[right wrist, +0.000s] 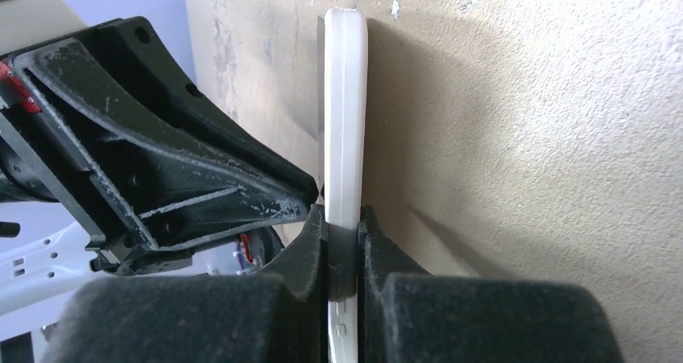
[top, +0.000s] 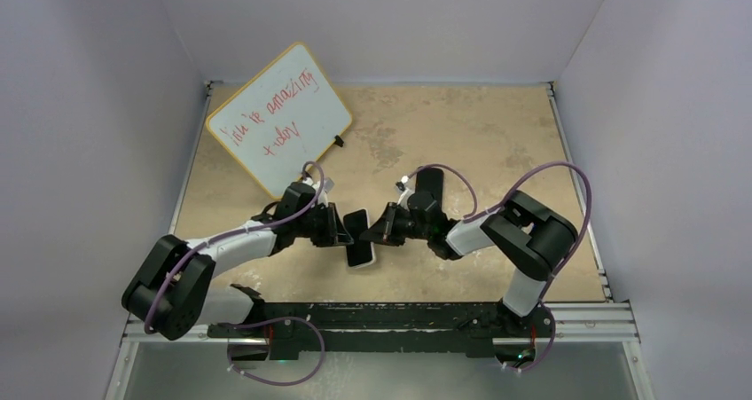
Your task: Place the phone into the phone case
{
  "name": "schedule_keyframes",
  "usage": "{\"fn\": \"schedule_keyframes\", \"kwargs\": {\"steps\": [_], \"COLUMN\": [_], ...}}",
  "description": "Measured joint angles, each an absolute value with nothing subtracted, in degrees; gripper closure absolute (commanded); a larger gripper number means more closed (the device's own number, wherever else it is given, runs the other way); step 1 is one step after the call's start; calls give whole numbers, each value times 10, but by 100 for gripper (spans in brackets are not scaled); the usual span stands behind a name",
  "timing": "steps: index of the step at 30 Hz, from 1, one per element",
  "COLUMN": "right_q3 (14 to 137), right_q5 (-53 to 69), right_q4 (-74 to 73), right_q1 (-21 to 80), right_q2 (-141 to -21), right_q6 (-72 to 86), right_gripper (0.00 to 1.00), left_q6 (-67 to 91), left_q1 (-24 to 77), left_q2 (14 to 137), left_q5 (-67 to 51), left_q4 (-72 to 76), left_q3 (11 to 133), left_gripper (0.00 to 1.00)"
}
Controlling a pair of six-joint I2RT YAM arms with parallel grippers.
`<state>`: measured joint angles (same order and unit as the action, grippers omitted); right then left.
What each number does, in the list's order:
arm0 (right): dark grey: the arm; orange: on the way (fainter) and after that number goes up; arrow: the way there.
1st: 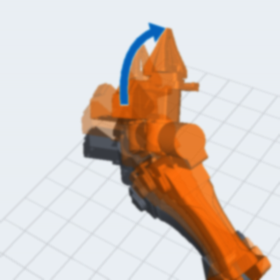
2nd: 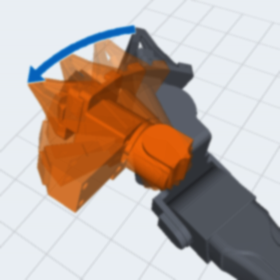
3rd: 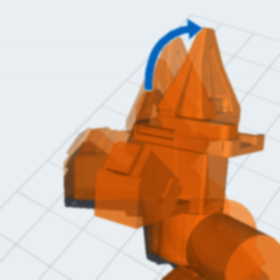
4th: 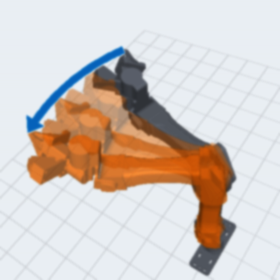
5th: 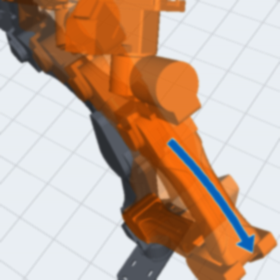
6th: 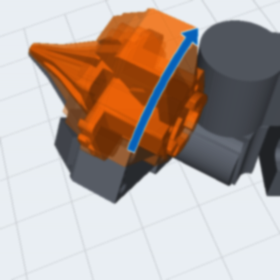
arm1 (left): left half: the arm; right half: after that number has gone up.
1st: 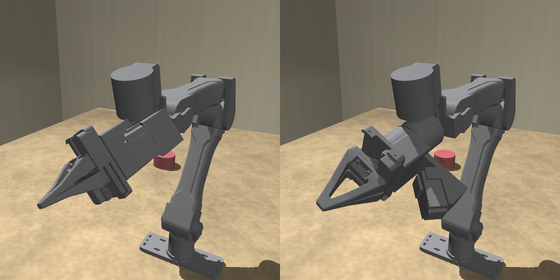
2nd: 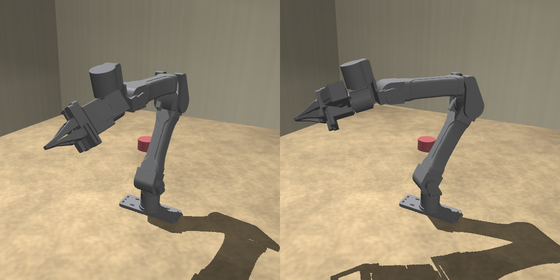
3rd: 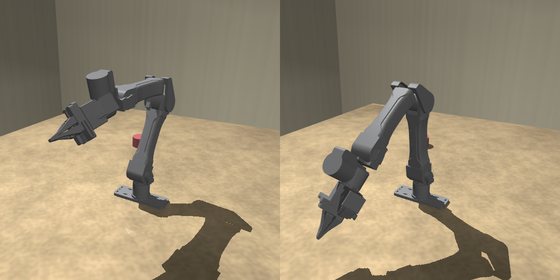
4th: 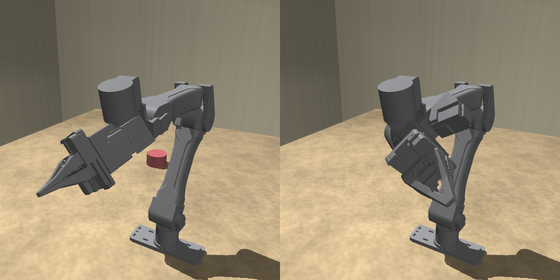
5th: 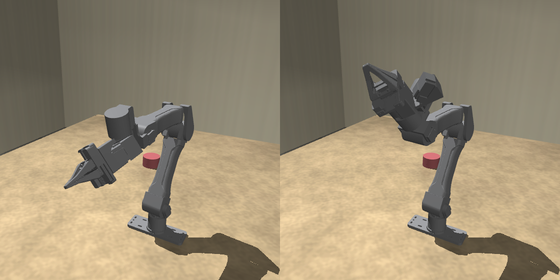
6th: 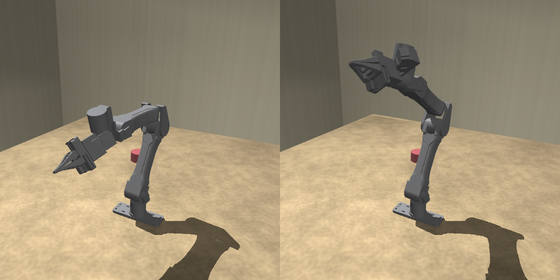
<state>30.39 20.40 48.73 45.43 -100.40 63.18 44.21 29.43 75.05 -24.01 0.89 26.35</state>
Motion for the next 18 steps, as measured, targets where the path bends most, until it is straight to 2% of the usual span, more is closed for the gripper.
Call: {"fn": "schedule_keyframes", "kwargs": {"steps": [2,4,7,11,14,18], "right_q3": [307,309,309,308,308,310], "right_q5": [204,207,224,254,270,295], "right_q4": [475,453,426,413,391,352], "right_q1": [455,455,449,421,390,362], "right_q2": [-998,-983,-947,-873,-812,-729], "right_q6": [626,618,607,599,590,574], "right_gripper": [100,100,100,100,100,100], "left_q6": [437,429,412,382,359,348], "left_q1": [294,294,295,295,295,294], "left_q2": [743,726,672,612,582,535], "left_q5": [-248,-255,-255,-242,-230,-242], "left_q4": [2,-20,-66,-136,-165,-169], "left_q3": [265,270,297,385,444,456], "left_gripper": [58,43,29,21,20,20]}}
